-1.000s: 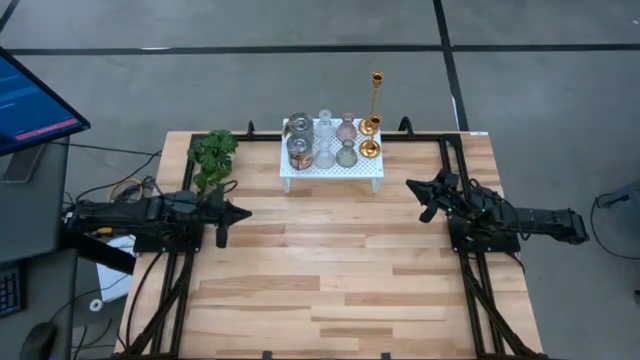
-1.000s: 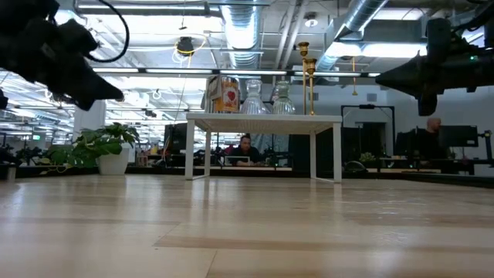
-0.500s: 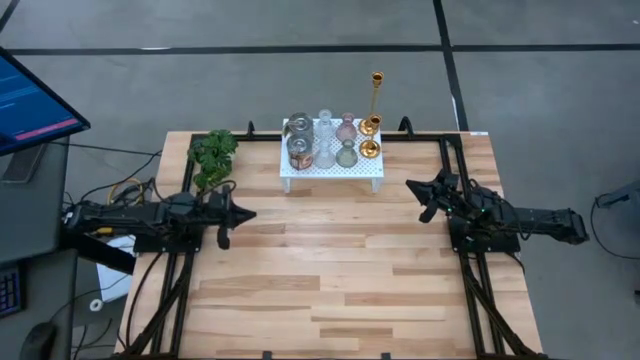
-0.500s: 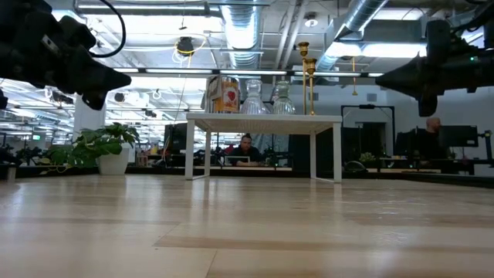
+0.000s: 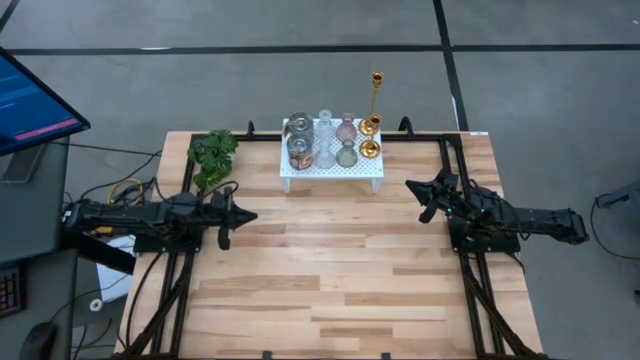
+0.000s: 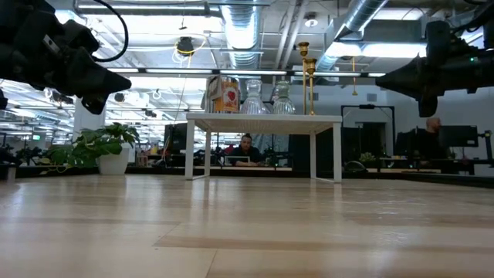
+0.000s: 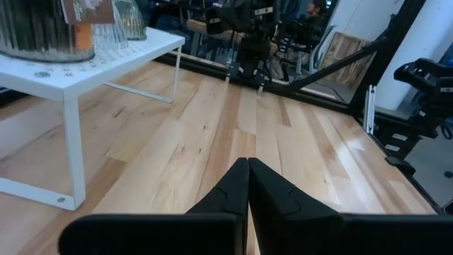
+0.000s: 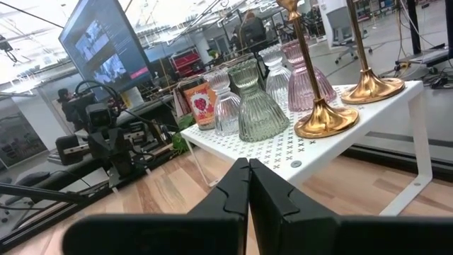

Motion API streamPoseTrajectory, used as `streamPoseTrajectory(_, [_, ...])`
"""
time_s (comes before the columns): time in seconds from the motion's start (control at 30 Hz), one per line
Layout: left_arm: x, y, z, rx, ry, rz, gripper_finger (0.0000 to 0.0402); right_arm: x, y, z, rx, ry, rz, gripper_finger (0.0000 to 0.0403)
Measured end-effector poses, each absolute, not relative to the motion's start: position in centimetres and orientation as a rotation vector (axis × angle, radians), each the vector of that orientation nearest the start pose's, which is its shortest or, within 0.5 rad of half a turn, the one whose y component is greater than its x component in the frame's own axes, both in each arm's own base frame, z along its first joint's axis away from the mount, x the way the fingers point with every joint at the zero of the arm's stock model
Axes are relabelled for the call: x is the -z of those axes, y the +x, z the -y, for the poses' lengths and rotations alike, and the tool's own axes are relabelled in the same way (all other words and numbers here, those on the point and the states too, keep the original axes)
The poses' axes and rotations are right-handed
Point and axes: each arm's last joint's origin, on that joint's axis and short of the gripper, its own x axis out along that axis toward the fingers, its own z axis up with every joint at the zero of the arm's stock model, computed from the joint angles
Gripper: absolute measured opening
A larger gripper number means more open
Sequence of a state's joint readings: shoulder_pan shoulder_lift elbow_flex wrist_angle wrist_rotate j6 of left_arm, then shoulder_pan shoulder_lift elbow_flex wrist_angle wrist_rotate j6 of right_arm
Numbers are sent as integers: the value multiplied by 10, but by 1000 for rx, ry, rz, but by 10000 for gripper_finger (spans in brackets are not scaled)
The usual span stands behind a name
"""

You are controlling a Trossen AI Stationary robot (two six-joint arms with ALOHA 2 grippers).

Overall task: Pick & Place candle stick holders
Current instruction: Return to Home Position

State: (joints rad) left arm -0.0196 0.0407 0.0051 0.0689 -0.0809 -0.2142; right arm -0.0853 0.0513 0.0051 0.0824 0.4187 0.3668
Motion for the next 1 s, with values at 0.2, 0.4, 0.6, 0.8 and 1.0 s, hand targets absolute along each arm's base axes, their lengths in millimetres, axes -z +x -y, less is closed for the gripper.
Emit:
streamPoseTrajectory(0.2, [-166, 102, 0, -61, -214, 0, 10, -169, 97, 20, 492, 365, 128, 0])
streamPoseTrajectory(0.4, [-162, 105, 0, -66, -212, -43, 12, -169, 97, 20, 492, 365, 128, 0])
streamPoseTrajectory(0.6, [-158, 107, 0, -71, -210, -84, 12, -169, 97, 20, 492, 365, 128, 0])
streamPoseTrajectory(0.8, [-168, 101, 0, -59, -216, 26, 12, -169, 97, 20, 492, 365, 127, 0])
streamPoseTrajectory(1.0, [-180, 96, -1, -45, -222, 157, 12, -169, 97, 20, 493, 365, 126, 0])
